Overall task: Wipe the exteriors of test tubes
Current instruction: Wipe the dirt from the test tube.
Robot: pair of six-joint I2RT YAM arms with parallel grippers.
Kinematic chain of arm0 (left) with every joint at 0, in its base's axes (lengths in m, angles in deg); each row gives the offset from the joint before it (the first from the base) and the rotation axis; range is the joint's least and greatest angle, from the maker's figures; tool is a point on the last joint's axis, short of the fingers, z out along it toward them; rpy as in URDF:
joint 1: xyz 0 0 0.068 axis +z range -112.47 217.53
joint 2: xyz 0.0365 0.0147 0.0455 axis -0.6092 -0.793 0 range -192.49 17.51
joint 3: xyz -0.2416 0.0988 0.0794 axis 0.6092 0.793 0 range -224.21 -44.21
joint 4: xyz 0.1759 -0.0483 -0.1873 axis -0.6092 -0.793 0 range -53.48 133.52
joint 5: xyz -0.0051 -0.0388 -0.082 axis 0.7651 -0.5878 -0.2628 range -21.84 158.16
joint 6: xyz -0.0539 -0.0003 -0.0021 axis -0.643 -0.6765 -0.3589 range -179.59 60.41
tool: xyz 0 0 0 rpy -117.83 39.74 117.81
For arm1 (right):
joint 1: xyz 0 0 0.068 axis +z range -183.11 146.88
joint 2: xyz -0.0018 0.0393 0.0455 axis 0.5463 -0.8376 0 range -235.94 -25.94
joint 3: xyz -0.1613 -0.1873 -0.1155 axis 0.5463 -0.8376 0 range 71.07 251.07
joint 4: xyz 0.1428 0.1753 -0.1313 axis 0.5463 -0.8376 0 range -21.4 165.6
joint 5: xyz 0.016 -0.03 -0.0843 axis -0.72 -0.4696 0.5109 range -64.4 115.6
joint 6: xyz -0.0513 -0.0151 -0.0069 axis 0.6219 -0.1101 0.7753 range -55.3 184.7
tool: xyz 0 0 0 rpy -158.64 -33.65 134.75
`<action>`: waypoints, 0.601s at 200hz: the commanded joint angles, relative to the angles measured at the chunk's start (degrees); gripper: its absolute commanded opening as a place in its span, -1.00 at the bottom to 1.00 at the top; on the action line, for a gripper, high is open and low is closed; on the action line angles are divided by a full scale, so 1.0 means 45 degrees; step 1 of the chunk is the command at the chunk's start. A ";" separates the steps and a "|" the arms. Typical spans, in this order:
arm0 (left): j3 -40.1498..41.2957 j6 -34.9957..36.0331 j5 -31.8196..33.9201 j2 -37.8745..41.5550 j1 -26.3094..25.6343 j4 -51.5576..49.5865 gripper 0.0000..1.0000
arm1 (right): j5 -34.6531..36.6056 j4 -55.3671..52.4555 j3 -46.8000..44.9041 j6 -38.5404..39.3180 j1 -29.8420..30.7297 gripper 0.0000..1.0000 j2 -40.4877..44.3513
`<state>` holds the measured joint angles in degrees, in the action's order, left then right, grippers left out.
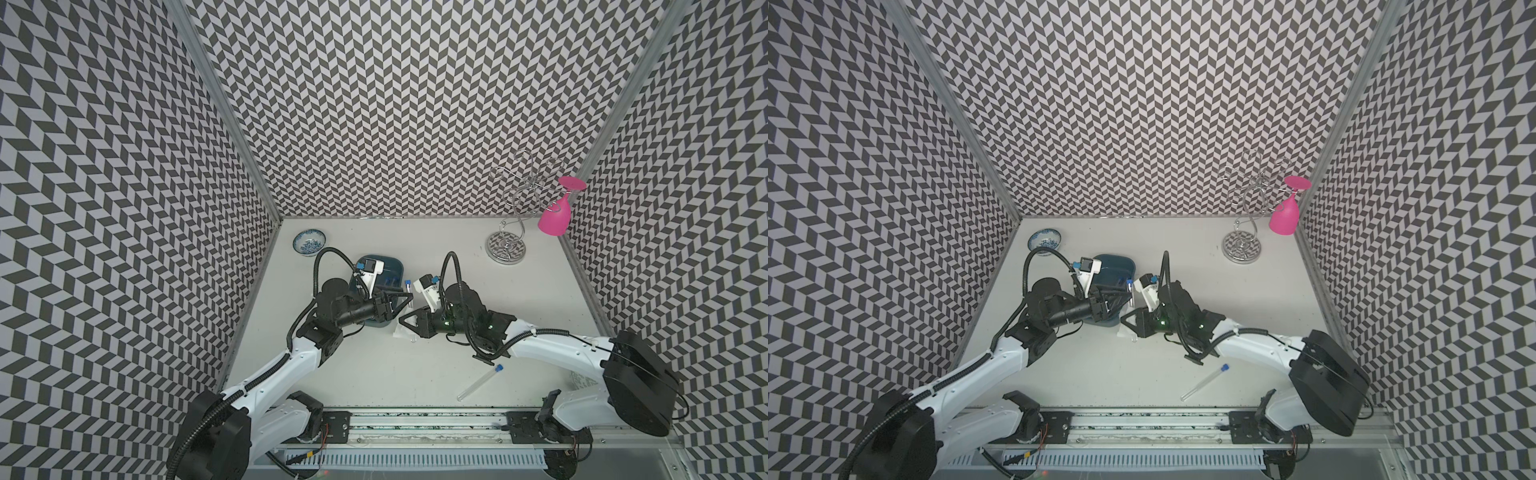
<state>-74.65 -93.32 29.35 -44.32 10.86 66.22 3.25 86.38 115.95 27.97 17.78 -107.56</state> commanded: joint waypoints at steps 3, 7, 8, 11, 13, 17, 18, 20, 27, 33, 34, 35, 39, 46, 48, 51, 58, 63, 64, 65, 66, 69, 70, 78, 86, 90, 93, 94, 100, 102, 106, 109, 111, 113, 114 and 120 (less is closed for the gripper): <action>-0.0162 -0.0169 -0.0204 -0.0085 -0.0144 0.0673 0.20 | 0.0015 0.0845 0.0052 -0.0157 0.0115 -0.69 0.0439; -0.0155 -0.0188 -0.0204 -0.0081 -0.0166 0.0734 0.20 | -0.0003 0.0850 0.0046 -0.0147 0.0116 -0.69 0.0442; -0.0162 -0.0203 -0.0204 -0.0085 -0.0175 0.0746 0.20 | -0.0008 0.0857 0.0046 -0.0152 0.0126 -0.69 0.0433; -0.0159 -0.0201 -0.0204 -0.0075 -0.0194 0.0765 0.20 | -0.0004 0.0854 0.0050 -0.0150 0.0117 -0.69 0.0430; -0.0163 -0.0219 -0.0195 -0.0071 -0.0202 0.0798 0.20 | 0.0003 0.0852 0.0052 -0.0156 0.0116 -0.69 0.0430; -0.0153 -0.0222 -0.0189 -0.0081 -0.0227 0.0846 0.20 | 0.0005 0.0859 0.0051 -0.0155 0.0116 -0.69 0.0439; -0.0161 -0.0230 -0.0187 -0.0076 -0.0225 0.0850 0.20 | -0.0004 0.0862 0.0058 -0.0147 0.0116 -0.69 0.0432; -0.0153 -0.0235 -0.0185 -0.0072 -0.0239 0.0868 0.19 | -0.0002 0.0854 0.0058 -0.0145 0.0116 -0.69 0.0441; -0.0151 -0.0274 -0.0167 -0.0091 -0.0284 0.0927 0.19 | 0.0018 0.0854 0.0065 -0.0163 0.0135 -0.69 0.0443; -0.0154 -0.0313 -0.0156 -0.0090 -0.0293 0.0986 0.20 | 0.0017 0.0840 0.0065 -0.0162 0.0136 -0.69 0.0451; -0.0162 -0.0324 -0.0160 -0.0090 -0.0298 0.1008 0.20 | 0.0021 0.0833 0.0065 -0.0160 0.0136 -0.69 0.0447; -0.0156 -0.0339 -0.0163 -0.0090 -0.0300 0.1019 0.20 | 0.0023 0.0829 0.0065 -0.0159 0.0136 -0.69 0.0455; -0.0151 -0.0354 -0.0155 -0.0100 -0.0324 0.1047 0.19 | 0.0024 0.0838 0.0066 -0.0160 0.0136 -0.69 0.0458; -0.0161 -0.0388 -0.0165 -0.0109 -0.0349 0.1086 0.19 | 0.0071 0.0836 0.0046 -0.0169 0.0136 -0.69 0.0462; -0.0153 -0.0402 -0.0165 -0.0109 -0.0343 0.1088 0.19 | 0.0080 0.0828 0.0046 -0.0175 0.0136 -0.69 0.0458; -0.0151 -0.0424 -0.0165 -0.0107 -0.0356 0.1118 0.19 | 0.0083 0.0821 0.0046 -0.0170 0.0150 -0.69 0.0462; -0.0155 -0.0447 -0.0185 -0.0109 -0.0380 0.1151 0.19 | 0.0086 0.0822 0.0028 -0.0177 0.0155 -0.69 0.0470; -0.0153 -0.0452 -0.0185 -0.0092 -0.0399 0.1149 0.19 | 0.0098 0.0820 0.0026 -0.0183 0.0145 -0.69 0.0496; -0.0161 -0.0452 -0.0185 -0.0091 -0.0399 0.1168 0.19 | 0.0091 0.0813 0.0026 -0.0180 0.0150 -0.69 0.0499; -0.0156 -0.0452 -0.0185 -0.0100 -0.0400 0.1167 0.19 | 0.0087 0.0819 0.0016 -0.0179 0.0153 -0.69 0.0491; -0.0153 -0.0462 -0.0185 -0.0095 -0.0400 0.1167 0.19 | 0.0085 0.0813 0.0011 -0.0188 0.0154 -0.69 0.0487; -0.0161 -0.0471 -0.0185 -0.0081 -0.0400 0.1184 0.19 | 0.0101 0.0809 0.0007 -0.0206 0.0155 -0.69 0.0512; -0.0156 -0.0481 -0.0185 -0.0075 -0.0420 0.1195 0.19 | 0.0102 0.0808 0.0007 -0.0211 0.0155 -0.69 0.0517; -0.0154 -0.0491 -0.0180 -0.0046 -0.0439 0.1235 0.19 | 0.0104 0.0811 -0.0012 -0.0197 0.0155 -0.69 0.0536; -0.0160 -0.0521 -0.0180 -0.0019 -0.0449 0.1258 0.18 | 0.0104 0.0787 -0.0013 -0.0199 0.0174 -0.69 0.0539; -0.0166 -0.0530 -0.0185 -0.0016 -0.0458 0.1281 0.18 | 0.0108 0.0787 0.0004 -0.0206 0.0184 -0.69 0.0540; -0.0162 -0.0535 -0.0185 -0.0012 -0.0459 0.1284 0.18 | 0.0104 0.0770 0.0018 -0.0198 0.0176 -0.69 0.0556; -0.0156 -0.0533 -0.0195 -0.0002 -0.0459 0.1274 0.18 | 0.0113 0.0768 0.0012 -0.0198 0.0175 -0.69 0.0558; -0.0151 -0.0549 -0.0185 0.0036 -0.0449 0.1280 0.18 | 0.0103 0.0730 0.0007 -0.0177 0.0175 -0.69 0.0549; -0.0136 -0.0560 -0.0175 0.0044 -0.0456 0.1288 0.18 | 0.0103 0.0724 0.0016 -0.0177 0.0175 -0.69 0.0543; -0.0122 -0.0586 -0.0170 0.0065 -0.0458 0.1306 0.18 | 0.0107 0.0708 0.0025 -0.0168 0.0175 -0.69 0.0561; -0.0115 -0.0615 -0.0156 0.0093 -0.0468 0.1321 0.18 | 0.0108 0.0699 0.0026 -0.0171 0.0175 -0.69 0.0561; -0.0098 -0.0649 -0.0148 0.0102 -0.0476 0.1337 0.18 | 0.0119 0.0682 0.0041 -0.0166 0.0175 -0.69 0.0551; -0.0084 -0.0677 -0.0132 0.0119 -0.0478 0.1375 0.18 | 0.0112 0.0663 0.0059 -0.0160 0.0175 -0.69 0.0549; -0.0078 -0.0692 -0.0129 0.0132 -0.0478 0.1388 0.18 | 0.0108 0.0656 0.0052 -0.0159 0.0175 -0.69 0.0555; -0.0024 -0.0785 -0.0107 0.0160 -0.0515 0.1504 0.17 | 0.0115 0.0641 0.0046 -0.0173 0.0175 -0.69 0.0550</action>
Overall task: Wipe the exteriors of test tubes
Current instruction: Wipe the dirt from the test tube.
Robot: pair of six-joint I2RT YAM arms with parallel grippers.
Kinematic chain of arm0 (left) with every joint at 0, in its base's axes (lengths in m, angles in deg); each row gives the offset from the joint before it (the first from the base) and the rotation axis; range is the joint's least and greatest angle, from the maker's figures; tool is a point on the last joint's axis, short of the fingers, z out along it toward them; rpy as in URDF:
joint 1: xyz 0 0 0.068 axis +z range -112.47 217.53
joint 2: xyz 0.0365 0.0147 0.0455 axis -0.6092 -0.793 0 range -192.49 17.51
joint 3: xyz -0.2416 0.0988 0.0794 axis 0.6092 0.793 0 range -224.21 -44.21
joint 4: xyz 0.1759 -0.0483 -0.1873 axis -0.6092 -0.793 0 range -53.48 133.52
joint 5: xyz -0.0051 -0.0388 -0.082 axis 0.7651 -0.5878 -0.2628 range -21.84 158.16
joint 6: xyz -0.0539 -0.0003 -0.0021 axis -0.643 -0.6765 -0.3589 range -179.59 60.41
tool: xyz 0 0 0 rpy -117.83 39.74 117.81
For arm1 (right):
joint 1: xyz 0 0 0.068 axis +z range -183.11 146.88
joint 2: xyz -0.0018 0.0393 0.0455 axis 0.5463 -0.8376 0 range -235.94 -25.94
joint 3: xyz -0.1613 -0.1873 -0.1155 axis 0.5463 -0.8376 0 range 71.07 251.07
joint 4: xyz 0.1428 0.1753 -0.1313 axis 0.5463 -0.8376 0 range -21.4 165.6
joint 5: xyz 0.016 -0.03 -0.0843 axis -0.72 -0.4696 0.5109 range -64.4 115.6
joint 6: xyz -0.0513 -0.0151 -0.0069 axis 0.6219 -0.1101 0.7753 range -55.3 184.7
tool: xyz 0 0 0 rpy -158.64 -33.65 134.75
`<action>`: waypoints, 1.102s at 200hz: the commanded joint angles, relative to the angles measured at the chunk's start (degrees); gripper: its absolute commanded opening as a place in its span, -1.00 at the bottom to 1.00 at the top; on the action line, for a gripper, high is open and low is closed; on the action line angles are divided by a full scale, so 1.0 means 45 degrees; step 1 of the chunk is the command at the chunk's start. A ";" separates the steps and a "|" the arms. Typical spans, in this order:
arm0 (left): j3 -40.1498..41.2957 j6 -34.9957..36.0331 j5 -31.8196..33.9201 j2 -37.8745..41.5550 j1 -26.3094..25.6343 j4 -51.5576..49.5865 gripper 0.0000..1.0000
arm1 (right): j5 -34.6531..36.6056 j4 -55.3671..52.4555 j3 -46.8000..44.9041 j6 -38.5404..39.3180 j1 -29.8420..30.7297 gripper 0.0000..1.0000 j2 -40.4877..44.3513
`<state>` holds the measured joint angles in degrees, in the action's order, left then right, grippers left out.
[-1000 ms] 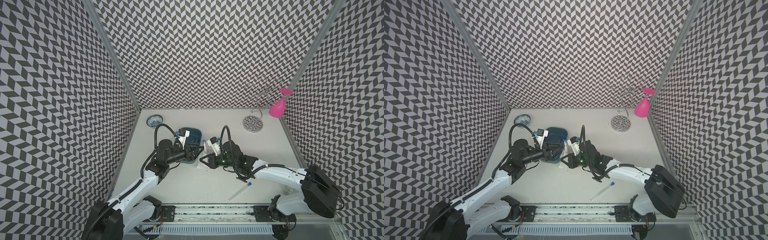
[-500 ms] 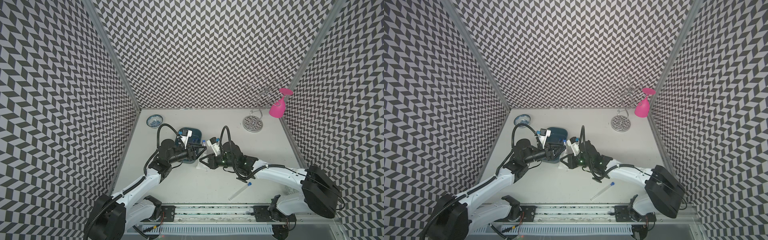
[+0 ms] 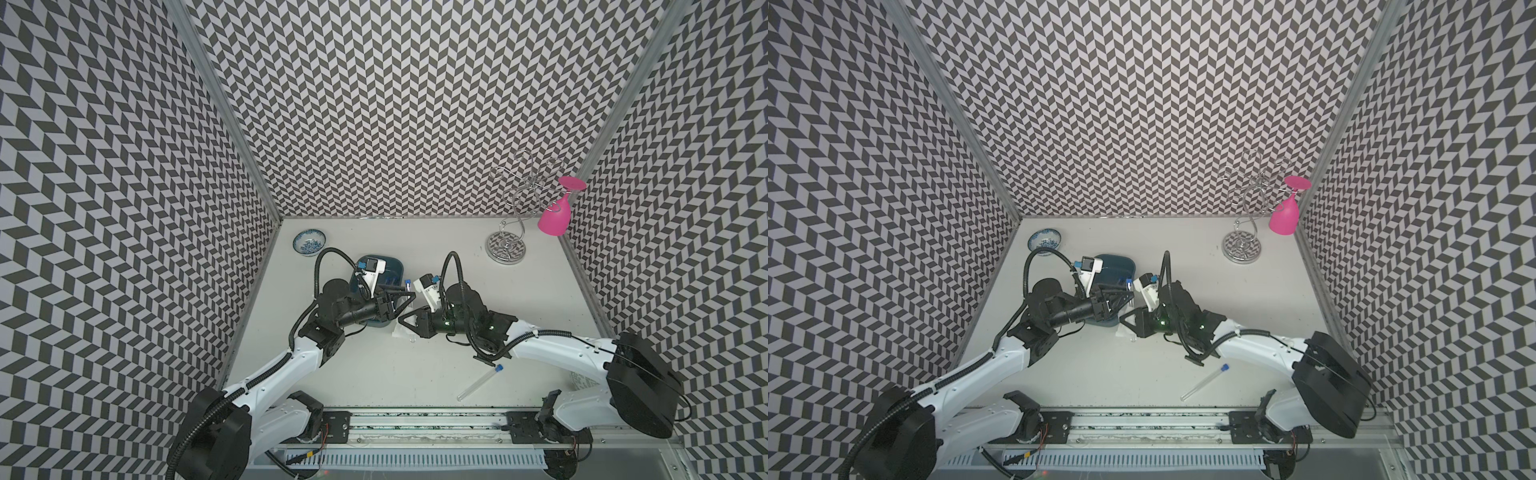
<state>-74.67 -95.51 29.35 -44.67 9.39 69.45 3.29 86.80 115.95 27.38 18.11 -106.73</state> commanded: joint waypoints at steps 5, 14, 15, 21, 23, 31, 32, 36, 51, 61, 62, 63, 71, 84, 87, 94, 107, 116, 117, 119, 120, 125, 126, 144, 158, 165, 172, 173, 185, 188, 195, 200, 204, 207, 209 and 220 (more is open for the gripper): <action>0.0027 -0.0365 -0.0092 0.0261 -0.0187 0.0894 0.17 | 0.0097 0.0565 0.0051 -0.0041 0.0102 -0.69 0.0373; 0.0068 -0.0434 -0.0106 0.0291 -0.0192 0.1002 0.17 | 0.0085 0.0581 0.0027 -0.0083 0.0121 -0.69 0.0385; 0.0069 -0.0435 -0.0106 0.0286 -0.0192 0.0998 0.17 | 0.0089 0.0589 0.0026 -0.0074 0.0121 -0.69 0.0380; 0.0069 -0.0469 -0.0107 0.0281 -0.0211 0.1032 0.17 | 0.0131 0.0609 -0.0005 -0.0072 0.0140 -0.69 0.0396; 0.0069 -0.0478 -0.0097 0.0281 -0.0221 0.1028 0.16 | 0.0147 0.0629 -0.0011 -0.0082 0.0141 -0.69 0.0415; 0.0087 -0.0511 -0.0107 0.0272 -0.0231 0.1049 0.15 | 0.0215 0.0680 -0.0061 -0.0124 0.0160 -0.69 0.0465; 0.0088 -0.0512 -0.0116 0.0277 -0.0231 0.1051 0.15 | 0.0223 0.0687 -0.0066 -0.0134 0.0160 -0.69 0.0460; 0.0070 -0.0539 -0.0140 0.0281 -0.0241 0.1061 0.14 | 0.0221 0.0723 -0.0086 -0.0146 0.0170 -0.69 0.0485; 0.0011 -0.0521 -0.0217 0.0293 -0.0231 0.1110 0.13 | 0.0212 0.0744 -0.0091 -0.0166 0.0160 -0.69 0.0493; -0.0010 -0.0548 -0.0223 0.0319 -0.0231 0.1145 0.12 | 0.0213 0.0716 -0.0062 -0.0164 0.0180 -0.69 0.0478; -0.0009 -0.0560 -0.0214 0.0329 -0.0231 0.1158 0.12 | 0.0221 0.0715 -0.0057 -0.0174 0.0180 -0.69 0.0466; -0.0019 -0.0566 -0.0219 0.0334 -0.0251 0.1164 0.12 | 0.0216 0.0714 -0.0045 -0.0178 0.0180 -0.69 0.0460; -0.0009 -0.0619 -0.0243 0.0369 -0.0261 0.1250 0.12 | 0.0192 0.0666 -0.0032 -0.0155 0.0180 -0.69 0.0476; -0.0005 -0.0687 -0.0252 0.0409 -0.0257 0.1363 0.11 | 0.0222 0.0592 0.0023 -0.0092 0.0180 -0.68 0.0493; -0.0009 -0.0689 -0.0262 0.0416 -0.0261 0.1373 0.11 | 0.0244 0.0562 0.0040 -0.0074 0.0192 -0.69 0.0493; -0.0009 -0.0701 -0.0282 0.0435 -0.0275 0.1367 0.11 | 0.0250 0.0536 0.0064 -0.0040 0.0180 -0.68 0.0471; -0.0025 -0.0689 -0.0348 0.0456 -0.0270 0.1374 0.12 | 0.0228 0.0537 0.0132 -0.0027 0.0180 -0.69 0.0401; 0.0019 -0.0708 -0.0361 0.0509 -0.0270 0.1400 0.11 | 0.0175 0.0501 0.0198 -0.0042 0.0180 -0.68 0.0321; 0.0024 -0.0708 -0.0361 0.0522 -0.0270 0.1412 0.11 | 0.0163 0.0500 0.0210 -0.0035 0.0180 -0.68 0.0319; 0.0029 -0.0709 -0.0375 0.0517 -0.0270 0.1426 0.11 | 0.0155 0.0470 0.0228 -0.0034 0.0185 -0.69 0.0289; 0.0029 -0.0709 -0.0387 0.0526 -0.0270 0.1435 0.11 | 0.0153 0.0465 0.0234 -0.0030 0.0192 -0.69 0.0284; 0.0049 -0.0709 -0.0391 0.0542 -0.0287 0.1462 0.11 | 0.0148 0.0500 0.0260 -0.0043 0.0199 -0.68 0.0262; 0.0059 -0.0709 -0.0396 0.0548 -0.0288 0.1472 0.11 | 0.0150 0.0509 0.0260 -0.0045 0.0209 -0.69 0.0260; 0.0127 -0.0714 -0.0389 0.0596 -0.0293 0.1566 0.10 | 0.0171 0.0640 0.0223 -0.0104 0.0248 -0.68 0.0258; 0.0109 -0.0709 -0.0370 0.0564 -0.0304 0.1577 0.09 | 0.0137 0.0711 0.0183 -0.0126 0.0277 -0.69 0.0229; 0.0090 -0.0709 -0.0346 0.0536 -0.0290 0.1593 0.09 | 0.0134 0.0728 0.0182 -0.0144 0.0281 -0.69 0.0228; 0.0089 -0.0728 -0.0324 0.0518 -0.0289 0.1647 0.08 | 0.0135 0.0715 0.0164 -0.0162 0.0307 -0.69 0.0228; 0.0089 -0.0728 -0.0323 0.0507 -0.0289 0.1653 0.08 | 0.0134 0.0734 0.0173 -0.0153 0.0312 -0.68 0.0233; 0.0089 -0.0738 -0.0298 0.0419 -0.0291 0.1758 0.06 | 0.0094 0.0746 0.0164 -0.0148 0.0317 -0.68 0.0216; 0.0086 -0.0730 -0.0294 0.0386 -0.0292 0.1762 0.05 | 0.0098 0.0762 0.0163 -0.0162 0.0331 -0.68 0.0224; 0.0089 -0.0709 -0.0302 0.0322 -0.0294 0.1741 0.05 | 0.0094 0.0770 0.0168 -0.0145 0.0336 -0.69 0.0250; 0.0089 -0.0709 -0.0274 0.0287 -0.0290 0.1680 0.04 | 0.0120 0.0791 0.0146 -0.0172 0.0336 -0.69 0.0267; 0.0079 -0.0690 -0.0236 0.0271 -0.0291 0.1661 0.03 | 0.0116 0.0831 0.0143 -0.0167 0.0336 -0.68 0.0288; 0.0105 -0.0672 -0.0198 0.0248 -0.0292 0.1623 0.03 | 0.0121 0.0848 0.0146 -0.0183 0.0336 -0.69 0.0321; 0.0107 -0.0670 -0.0188 0.0243 -0.0300 0.1616 0.03 | 0.0115 0.0865 0.0144 -0.0208 0.0346 -0.69 0.0333; 0.0188 -0.0687 -0.0082 0.0189 -0.0292 0.1646 0.02 | 0.0095 0.0873 0.0143 -0.0193 0.0356 -0.68 0.0409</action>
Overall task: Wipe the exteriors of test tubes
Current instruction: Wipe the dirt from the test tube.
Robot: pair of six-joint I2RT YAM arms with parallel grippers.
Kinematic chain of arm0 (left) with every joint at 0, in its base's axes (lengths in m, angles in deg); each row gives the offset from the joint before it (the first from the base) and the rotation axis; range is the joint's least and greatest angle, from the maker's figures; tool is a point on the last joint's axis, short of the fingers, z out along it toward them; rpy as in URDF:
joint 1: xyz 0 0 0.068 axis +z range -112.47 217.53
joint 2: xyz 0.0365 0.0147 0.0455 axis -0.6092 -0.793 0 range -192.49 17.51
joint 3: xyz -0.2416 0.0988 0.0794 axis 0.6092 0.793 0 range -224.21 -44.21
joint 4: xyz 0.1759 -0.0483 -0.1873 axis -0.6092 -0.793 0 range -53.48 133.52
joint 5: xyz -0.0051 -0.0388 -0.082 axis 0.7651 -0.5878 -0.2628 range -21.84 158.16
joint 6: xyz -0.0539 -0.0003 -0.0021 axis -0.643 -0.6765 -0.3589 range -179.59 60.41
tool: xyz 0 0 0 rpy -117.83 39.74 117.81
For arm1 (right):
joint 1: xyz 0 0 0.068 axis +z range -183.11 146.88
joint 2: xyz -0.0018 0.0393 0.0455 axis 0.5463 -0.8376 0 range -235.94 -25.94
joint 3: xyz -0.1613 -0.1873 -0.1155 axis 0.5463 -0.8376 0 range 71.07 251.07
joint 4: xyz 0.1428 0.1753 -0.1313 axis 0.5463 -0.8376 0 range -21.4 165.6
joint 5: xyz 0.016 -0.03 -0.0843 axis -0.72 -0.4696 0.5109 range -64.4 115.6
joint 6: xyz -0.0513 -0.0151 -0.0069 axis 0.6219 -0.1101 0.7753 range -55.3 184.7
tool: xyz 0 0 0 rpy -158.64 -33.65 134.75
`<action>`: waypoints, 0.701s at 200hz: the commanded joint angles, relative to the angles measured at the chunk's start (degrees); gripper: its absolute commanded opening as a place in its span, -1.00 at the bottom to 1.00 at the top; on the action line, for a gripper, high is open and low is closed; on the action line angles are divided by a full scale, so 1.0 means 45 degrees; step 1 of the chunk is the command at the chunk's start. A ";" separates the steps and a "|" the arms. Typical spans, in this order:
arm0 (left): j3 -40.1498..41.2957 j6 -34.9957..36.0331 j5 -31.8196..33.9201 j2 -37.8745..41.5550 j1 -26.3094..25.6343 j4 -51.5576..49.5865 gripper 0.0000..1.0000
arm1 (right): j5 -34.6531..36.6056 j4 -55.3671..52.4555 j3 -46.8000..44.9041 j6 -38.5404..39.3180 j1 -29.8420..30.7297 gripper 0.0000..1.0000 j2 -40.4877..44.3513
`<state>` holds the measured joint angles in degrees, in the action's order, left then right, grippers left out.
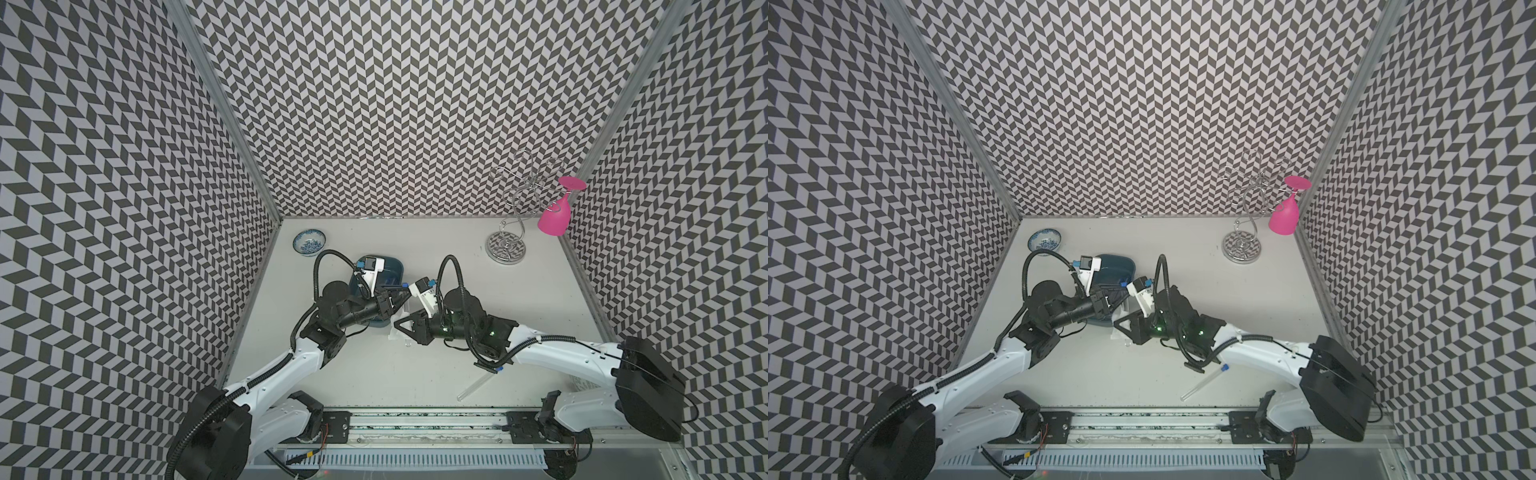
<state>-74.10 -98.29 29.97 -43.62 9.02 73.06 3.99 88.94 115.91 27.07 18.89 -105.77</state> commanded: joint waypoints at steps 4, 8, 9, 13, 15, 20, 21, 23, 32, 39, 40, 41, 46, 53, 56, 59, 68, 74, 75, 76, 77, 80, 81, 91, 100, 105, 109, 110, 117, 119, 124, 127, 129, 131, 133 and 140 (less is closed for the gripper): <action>0.0060 -0.0059 -0.0147 -0.0067 -0.0202 0.0846 0.01 | -0.0060 0.0400 0.0153 -0.0118 0.0198 -0.68 0.0206; 0.0067 -0.0053 -0.0094 -0.0096 -0.0221 0.0838 0.00 | -0.0079 0.0395 0.0153 -0.0105 0.0200 -0.68 0.0220; 0.0073 -0.0053 -0.0080 -0.0093 -0.0214 0.0838 0.00 | -0.0071 0.0394 0.0153 -0.0110 0.0210 -0.69 0.0230; 0.0079 -0.0043 -0.0012 -0.0104 -0.0207 0.0842 -0.01 | -0.0072 0.0404 0.0153 -0.0096 0.0216 -0.69 0.0257; 0.0079 -0.0036 0.0001 -0.0127 -0.0207 0.0844 -0.01 | -0.0079 0.0406 0.0153 -0.0091 0.0219 -0.69 0.0274; 0.0075 0.0000 0.0075 -0.0146 -0.0213 0.0824 -0.02 | -0.0081 0.0379 0.0153 -0.0076 0.0238 -0.69 0.0279; 0.0077 0.0003 0.0092 -0.0157 -0.0210 0.0811 -0.03 | -0.0082 0.0386 0.0153 -0.0066 0.0249 -0.69 0.0289; 0.0079 0.0020 0.0119 -0.0174 -0.0208 0.0802 -0.03 | -0.0077 0.0373 0.0167 -0.0059 0.0256 -0.69 0.0297; 0.0033 0.0095 0.0243 -0.0233 -0.0190 0.0675 -0.04 | -0.0069 0.0315 0.0155 -0.0036 0.0267 -0.68 0.0299; -0.0007 0.0159 0.0279 -0.0262 -0.0187 0.0597 -0.05 | -0.0043 0.0260 0.0136 -0.0005 0.0277 -0.69 0.0312; -0.0013 0.0170 0.0282 -0.0264 -0.0187 0.0591 -0.05 | -0.0033 0.0259 0.0135 -0.0011 0.0278 -0.69 0.0315; -0.0015 0.0176 0.0283 -0.0264 -0.0187 0.0587 -0.05 | -0.0038 0.0248 0.0134 -0.0014 0.0278 -0.69 0.0317; -0.0041 0.0198 0.0318 -0.0292 -0.0179 0.0566 -0.05 | -0.0028 0.0230 0.0119 -0.0001 0.0297 -0.69 0.0325; -0.0072 0.0232 0.0370 -0.0287 -0.0183 0.0540 -0.05 | -0.0019 0.0216 0.0097 -0.0008 0.0315 -0.68 0.0355; -0.0076 0.0246 0.0381 -0.0287 -0.0153 0.0525 -0.05 | -0.0008 0.0208 0.0102 -0.0014 0.0317 -0.68 0.0375; -0.0099 0.0273 0.0419 -0.0270 -0.0149 0.0496 -0.05 | 0.0008 0.0188 0.0078 -0.0027 0.0317 -0.69 0.0387; -0.0144 0.0308 0.0507 -0.0257 -0.0148 0.0398 -0.06 | 0.0016 0.0182 0.0046 -0.0018 0.0325 -0.69 0.0439; -0.0121 0.0318 0.0576 -0.0245 -0.0143 0.0392 -0.07 | 0.0033 0.0190 0.0036 -0.0019 0.0334 -0.68 0.0457; -0.0128 0.0318 0.0577 -0.0245 -0.0126 0.0390 -0.07 | 0.0034 0.0194 0.0026 -0.0028 0.0336 -0.68 0.0466; -0.0132 0.0318 0.0577 -0.0255 -0.0147 0.0399 -0.07 | 0.0035 0.0187 0.0021 -0.0023 0.0336 -0.68 0.0470; -0.0143 0.0318 0.0587 -0.0250 -0.0138 0.0404 -0.07 | 0.0045 0.0183 0.0019 -0.0030 0.0337 -0.69 0.0473; -0.0144 0.0318 0.0596 -0.0246 -0.0140 0.0410 -0.08 | 0.0039 0.0185 0.0021 -0.0031 0.0352 -0.68 0.0475; -0.0139 0.0318 0.0597 -0.0255 -0.0144 0.0419 -0.08 | 0.0037 0.0192 0.0019 -0.0024 0.0354 -0.68 0.0485; -0.0167 0.0337 0.0617 -0.0279 -0.0129 0.0408 -0.11 | 0.0002 0.0176 0.0016 -0.0011 0.0390 -0.69 0.0477; -0.0177 0.0313 0.0656 -0.0306 -0.0128 0.0398 -0.18 | -0.0021 0.0174 0.0017 0.0020 0.0424 -0.68 0.0475; -0.0179 0.0297 0.0656 -0.0323 -0.0129 0.0408 -0.22 | -0.0022 0.0173 -0.0002 0.0022 0.0451 -0.69 0.0477; -0.0175 0.0279 0.0661 -0.0338 -0.0129 0.0413 -0.25 | -0.0018 0.0179 -0.0003 0.0022 0.0472 -0.69 0.0476; -0.0174 0.0279 0.0658 -0.0340 -0.0129 0.0420 -0.25 | -0.0011 0.0179 -0.0003 0.0022 0.0473 -0.69 0.0485; -0.0175 0.0262 0.0641 -0.0361 -0.0128 0.0468 -0.29 | -0.0006 0.0162 -0.0019 0.0022 0.0521 -0.69 0.0479; -0.0175 0.0241 0.0652 -0.0377 -0.0129 0.0482 -0.30 | -0.0019 0.0190 -0.0017 0.0022 0.0530 -0.69 0.0476; -0.0179 0.0223 0.0646 -0.0400 -0.0129 0.0484 -0.33 | -0.0006 0.0197 -0.0034 0.0017 0.0555 -0.68 0.0506; -0.0185 0.0204 0.0652 -0.0401 -0.0131 0.0486 -0.35 | 0.0011 0.0208 -0.0056 0.0021 0.0569 -0.69 0.0520; -0.0177 0.0202 0.0640 -0.0416 -0.0129 0.0496 -0.35 | 0.0010 0.0226 -0.0070 0.0007 0.0571 -0.69 0.0530; -0.0175 0.0191 0.0637 -0.0420 -0.0129 0.0499 -0.36 | 0.0010 0.0245 -0.0079 0.0008 0.0586 -0.69 0.0533; -0.0174 0.0184 0.0636 -0.0435 -0.0129 0.0494 -0.37 | 0.0024 0.0254 -0.0091 -0.0001 0.0595 -0.69 0.0538; -0.0179 0.0134 0.0607 -0.0472 -0.0129 0.0512 -0.40 | 0.0031 0.0318 -0.0129 -0.0002 0.0609 -0.69 0.0580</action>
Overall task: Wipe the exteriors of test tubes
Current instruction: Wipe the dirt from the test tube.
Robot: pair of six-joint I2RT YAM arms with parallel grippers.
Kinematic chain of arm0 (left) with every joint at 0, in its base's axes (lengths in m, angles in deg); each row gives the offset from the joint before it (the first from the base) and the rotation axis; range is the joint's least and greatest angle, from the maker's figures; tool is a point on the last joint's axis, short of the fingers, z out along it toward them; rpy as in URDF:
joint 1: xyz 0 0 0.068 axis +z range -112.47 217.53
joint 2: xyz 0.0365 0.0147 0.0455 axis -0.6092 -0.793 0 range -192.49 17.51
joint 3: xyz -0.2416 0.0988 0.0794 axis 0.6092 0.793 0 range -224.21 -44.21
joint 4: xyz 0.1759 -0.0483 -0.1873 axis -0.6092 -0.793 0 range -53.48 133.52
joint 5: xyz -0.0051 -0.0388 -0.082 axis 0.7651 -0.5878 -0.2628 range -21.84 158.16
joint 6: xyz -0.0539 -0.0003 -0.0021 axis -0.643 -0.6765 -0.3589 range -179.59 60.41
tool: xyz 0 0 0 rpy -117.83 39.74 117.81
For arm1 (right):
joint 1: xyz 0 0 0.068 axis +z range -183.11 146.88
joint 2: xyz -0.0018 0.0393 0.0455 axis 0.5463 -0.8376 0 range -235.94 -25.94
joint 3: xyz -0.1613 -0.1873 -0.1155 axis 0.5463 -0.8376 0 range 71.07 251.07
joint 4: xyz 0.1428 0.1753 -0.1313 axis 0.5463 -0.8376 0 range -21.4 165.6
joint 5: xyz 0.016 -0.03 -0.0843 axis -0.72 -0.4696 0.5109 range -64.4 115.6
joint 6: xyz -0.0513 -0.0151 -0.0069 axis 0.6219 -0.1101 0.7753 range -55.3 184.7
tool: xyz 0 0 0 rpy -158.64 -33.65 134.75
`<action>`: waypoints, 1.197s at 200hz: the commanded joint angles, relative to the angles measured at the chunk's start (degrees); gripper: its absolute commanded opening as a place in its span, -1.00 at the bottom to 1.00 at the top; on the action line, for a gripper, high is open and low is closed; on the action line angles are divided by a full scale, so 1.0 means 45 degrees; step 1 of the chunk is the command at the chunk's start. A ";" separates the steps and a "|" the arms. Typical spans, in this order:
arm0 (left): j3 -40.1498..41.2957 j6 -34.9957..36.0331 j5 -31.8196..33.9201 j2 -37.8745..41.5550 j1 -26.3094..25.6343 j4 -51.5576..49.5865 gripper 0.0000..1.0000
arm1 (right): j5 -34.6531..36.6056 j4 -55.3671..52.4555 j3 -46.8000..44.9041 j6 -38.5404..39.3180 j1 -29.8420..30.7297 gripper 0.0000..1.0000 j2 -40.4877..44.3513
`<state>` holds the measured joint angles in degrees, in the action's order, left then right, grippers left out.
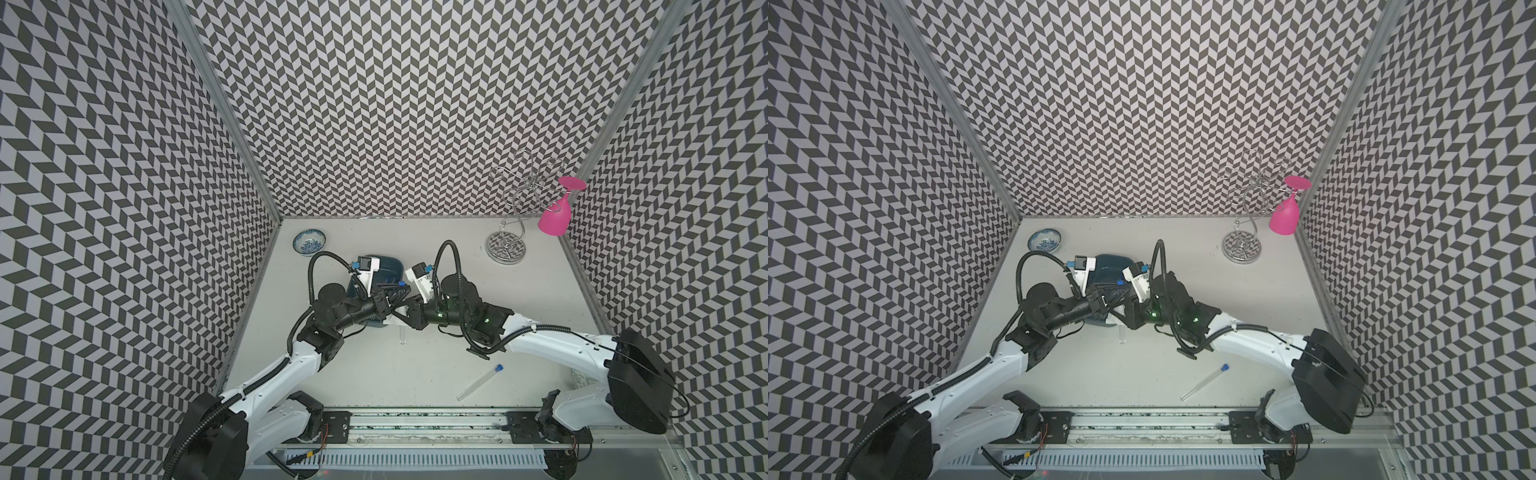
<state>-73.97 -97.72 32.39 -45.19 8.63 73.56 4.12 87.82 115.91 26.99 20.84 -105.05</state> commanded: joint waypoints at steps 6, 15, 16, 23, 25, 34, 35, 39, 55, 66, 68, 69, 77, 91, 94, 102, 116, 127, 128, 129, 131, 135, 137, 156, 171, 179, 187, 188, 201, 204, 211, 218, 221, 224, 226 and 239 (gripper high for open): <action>-0.0204 -0.0020 0.0044 -0.0111 -0.0041 0.0423 -0.43 | 0.0024 0.0600 -0.0139 0.0003 0.0195 -0.69 0.0449; -0.0178 -0.0057 0.0044 -0.0093 -0.0041 0.0418 -0.47 | -0.0012 0.0627 -0.0139 0.0025 0.0197 -0.68 0.0433; -0.0171 -0.0059 0.0041 -0.0102 -0.0041 0.0425 -0.48 | -0.0023 0.0624 -0.0130 0.0033 0.0198 -0.68 0.0442; -0.0150 -0.0080 0.0048 -0.0057 -0.0041 0.0424 -0.50 | -0.0034 0.0619 -0.0122 0.0082 0.0198 -0.68 0.0440; -0.0136 -0.0081 0.0056 -0.0058 -0.0041 0.0416 -0.51 | -0.0038 0.0622 -0.0121 0.0095 0.0198 -0.68 0.0439; -0.0089 -0.0081 0.0086 0.0022 -0.0044 0.0426 -0.54 | -0.0030 0.0572 -0.0053 0.0145 0.0198 -0.68 0.0402; -0.0078 -0.0091 0.0092 0.0024 -0.0043 0.0430 -0.55 | -0.0031 0.0568 -0.0048 0.0162 0.0198 -0.68 0.0407; -0.0053 -0.0099 0.0111 0.0058 -0.0041 0.0444 -0.56 | -0.0033 0.0532 -0.0024 0.0182 0.0198 -0.68 0.0389; 0.0030 -0.0082 0.0102 0.0126 -0.0041 0.0443 -0.57 | -0.0016 0.0490 0.0070 0.0230 0.0197 -0.68 0.0323; 0.0046 -0.0060 0.0064 0.0163 -0.0041 0.0425 -0.58 | 0.0026 0.0502 0.0109 0.0221 0.0198 -0.68 0.0307; 0.0049 -0.0047 0.0059 0.0163 -0.0041 0.0421 -0.59 | 0.0031 0.0509 0.0112 0.0218 0.0203 -0.68 0.0298; 0.0040 -0.0045 0.0049 0.0163 -0.0041 0.0418 -0.59 | 0.0028 0.0507 0.0113 0.0217 0.0200 -0.68 0.0297; 0.0067 -0.0061 0.0024 0.0182 -0.0041 0.0419 -0.61 | 0.0053 0.0505 0.0150 0.0223 0.0198 -0.68 0.0305; 0.0145 -0.0081 0.0000 0.0239 -0.0041 0.0419 -0.63 | 0.0190 0.0504 0.0264 0.0312 0.0196 -0.67 0.0277; 0.0153 -0.0096 -0.0001 0.0251 -0.0041 0.0432 -0.63 | 0.0249 0.0490 0.0299 0.0304 0.0198 -0.67 0.0273; 0.0204 -0.0101 -0.0033 0.0288 -0.0044 0.0431 -0.63 | 0.0399 0.0468 0.0398 0.0346 0.0174 -0.66 0.0252; 0.0267 -0.0155 -0.0032 0.0376 -0.0043 0.0402 -0.63 | 0.0533 0.0484 0.0658 0.0444 0.0139 -0.64 0.0133; 0.0319 -0.0207 -0.0030 0.0448 -0.0042 0.0423 -0.63 | 0.0580 0.0514 0.0909 0.0548 0.0091 -0.60 -0.0019; 0.0331 -0.0213 -0.0035 0.0462 -0.0041 0.0428 -0.63 | 0.0577 0.0520 0.0931 0.0558 0.0086 -0.60 -0.0048; 0.0337 -0.0215 -0.0037 0.0469 -0.0041 0.0431 -0.63 | 0.0575 0.0532 0.0952 0.0573 0.0083 -0.60 -0.0072; 0.0342 -0.0218 -0.0034 0.0479 -0.0041 0.0423 -0.63 | 0.0583 0.0526 0.1007 0.0584 0.0071 -0.59 -0.0109; 0.0362 -0.0236 -0.0039 0.0494 -0.0041 0.0428 -0.63 | 0.0559 0.0527 0.1107 0.0619 0.0030 -0.59 -0.0174; 0.0372 -0.0252 -0.0040 0.0509 -0.0032 0.0422 -0.63 | 0.0555 0.0525 0.1163 0.0635 0.0014 -0.59 -0.0218; 0.0404 -0.0350 -0.0022 0.0611 -0.0041 0.0439 -0.63 | 0.0352 0.0494 0.1679 0.0895 -0.0185 -0.58 -0.0586; 0.0456 -0.0376 -0.0031 0.0677 -0.0041 0.0447 -0.63 | 0.0227 0.0566 0.1931 0.0946 -0.0344 -0.58 -0.0785; 0.0450 -0.0394 -0.0009 0.0710 -0.0041 0.0442 -0.63 | 0.0169 0.0646 0.1988 0.0927 -0.0421 -0.58 -0.0840; 0.0449 -0.0404 0.0024 0.0726 -0.0032 0.0448 -0.63 | 0.0073 0.0719 0.2005 0.0936 -0.0475 -0.58 -0.0865; 0.0455 -0.0409 0.0031 0.0728 -0.0036 0.0451 -0.63 | 0.0069 0.0729 0.2006 0.0938 -0.0480 -0.58 -0.0881; 0.0431 -0.0433 0.0044 0.0728 -0.0023 0.0469 -0.63 | -0.0134 0.0804 0.1904 0.0956 -0.0486 -0.59 -0.0896; 0.0420 -0.0433 0.0044 0.0729 -0.0022 0.0482 -0.63 | -0.0206 0.0818 0.1851 0.0949 -0.0486 -0.59 -0.0911; 0.0380 -0.0433 0.0039 0.0729 -0.0022 0.0485 -0.63 | -0.0332 0.0842 0.1706 0.0868 -0.0469 -0.60 -0.0918; 0.0353 -0.0434 0.0053 0.0695 -0.0022 0.0500 -0.63 | -0.0435 0.0929 0.1480 0.0759 -0.0438 -0.60 -0.0870; 0.0330 -0.0438 0.0040 0.0689 -0.0007 0.0486 -0.63 | -0.0459 0.0990 0.1347 0.0692 -0.0414 -0.60 -0.0844; 0.0325 -0.0436 0.0039 0.0683 -0.0008 0.0474 -0.63 | -0.0447 0.1039 0.1201 0.0621 -0.0382 -0.60 -0.0804; 0.0309 -0.0424 0.0043 0.0674 0.0006 0.0483 -0.63 | -0.0439 0.1088 0.1103 0.0581 -0.0352 -0.60 -0.0766; 0.0261 -0.0414 0.0020 0.0650 0.0056 0.0486 -0.63 | -0.0431 0.1452 0.0351 0.0287 -0.0172 -0.61 -0.0488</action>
<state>-72.83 -99.75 33.11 -42.74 8.80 74.85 3.29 88.76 121.87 30.24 19.22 -108.66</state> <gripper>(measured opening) 0.189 0.198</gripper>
